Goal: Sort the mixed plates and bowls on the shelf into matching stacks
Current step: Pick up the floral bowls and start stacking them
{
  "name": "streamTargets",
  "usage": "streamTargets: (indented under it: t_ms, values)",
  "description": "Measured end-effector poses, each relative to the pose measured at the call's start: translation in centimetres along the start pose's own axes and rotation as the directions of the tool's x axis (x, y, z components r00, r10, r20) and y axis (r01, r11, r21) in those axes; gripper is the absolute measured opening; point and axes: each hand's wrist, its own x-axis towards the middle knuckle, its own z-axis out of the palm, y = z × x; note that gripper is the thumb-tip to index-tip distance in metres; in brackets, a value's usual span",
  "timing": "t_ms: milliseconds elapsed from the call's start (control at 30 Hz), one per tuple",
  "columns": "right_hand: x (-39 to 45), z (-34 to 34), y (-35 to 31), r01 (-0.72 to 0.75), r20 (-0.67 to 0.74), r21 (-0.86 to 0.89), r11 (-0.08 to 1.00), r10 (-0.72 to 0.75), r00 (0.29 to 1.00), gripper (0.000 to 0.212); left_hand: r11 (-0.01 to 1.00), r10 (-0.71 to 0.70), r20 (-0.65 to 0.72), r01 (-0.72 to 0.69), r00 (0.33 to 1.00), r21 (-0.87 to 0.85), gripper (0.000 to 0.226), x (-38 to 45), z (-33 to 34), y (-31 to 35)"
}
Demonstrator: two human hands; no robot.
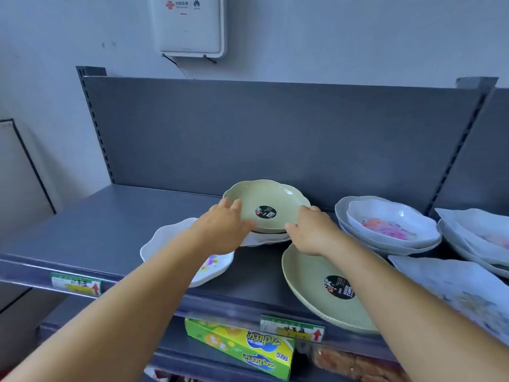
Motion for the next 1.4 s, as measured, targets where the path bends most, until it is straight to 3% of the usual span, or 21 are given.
streamTargets:
  t_ms: [167, 333, 467, 633, 767, 933, 1033, 1200, 1400]
  values:
    - [2.2, 0.3, 0.0, -0.094, -0.031, 0.050, 0.994, 0.095, 0.995, 0.040, 0.990, -0.136, -0.067, 0.134, 0.988, -0.037, 0.044, 2.7, 0.4, 0.6]
    - [3.9, 0.1, -0.1, -0.204, -0.012, 0.087, 0.975, 0.205, 0.979, 0.031, 0.956, -0.248, -0.048, 0.236, 0.968, -0.175, 0.034, 4.7, 0.8, -0.5]
    - [4.5, 0.1, 0.1, -0.194, -0.006, 0.124, 0.973, 0.196, 0.981, 0.016, 0.935, -0.222, -0.086, 0.187, 0.971, -0.301, 0.031, 4.9, 0.7, -0.9]
    - [2.2, -2.4, 0.5, -0.172, -0.108, 0.188, 0.967, 0.194, 0.975, 0.015, 0.917, -0.201, -0.172, 0.123, 0.964, -0.381, 0.019, 2.9, -1.4, 0.6]
    - [-1.7, -4.2, 1.9, -0.178, -0.154, 0.205, 0.962, 0.211, 0.965, 0.011, 0.901, -0.178, -0.168, 0.092, 0.970, -0.424, 0.025, -0.1, -2.6, 2.7]
    - [-6.8, -4.2, 4.5, -0.234, -0.149, 0.143, 0.962, 0.254, 0.956, 0.023, 0.921, -0.068, -0.105, 0.022, 0.992, -0.388, 0.019, -4.3, -2.3, 5.4]
    - [-9.5, -3.6, 6.0, -0.290, -0.144, 0.094, 0.952, 0.301, 0.943, 0.025, 0.947, 0.030, -0.084, -0.056, 0.996, -0.318, 0.031, -6.4, -1.9, 7.1]
    - [-12.2, -2.6, 7.7, -0.330, -0.141, 0.090, 0.940, 0.340, 0.930, 0.018, 0.954, 0.049, -0.082, -0.070, 0.995, -0.291, 0.036, -8.7, -0.4, 8.7]
    - [-12.6, -1.6, 9.9, -0.276, -0.176, 0.185, 0.943, 0.308, 0.935, 0.025, 0.858, -0.044, -0.137, -0.033, 0.990, -0.513, 0.023, -9.5, 2.0, 8.8]
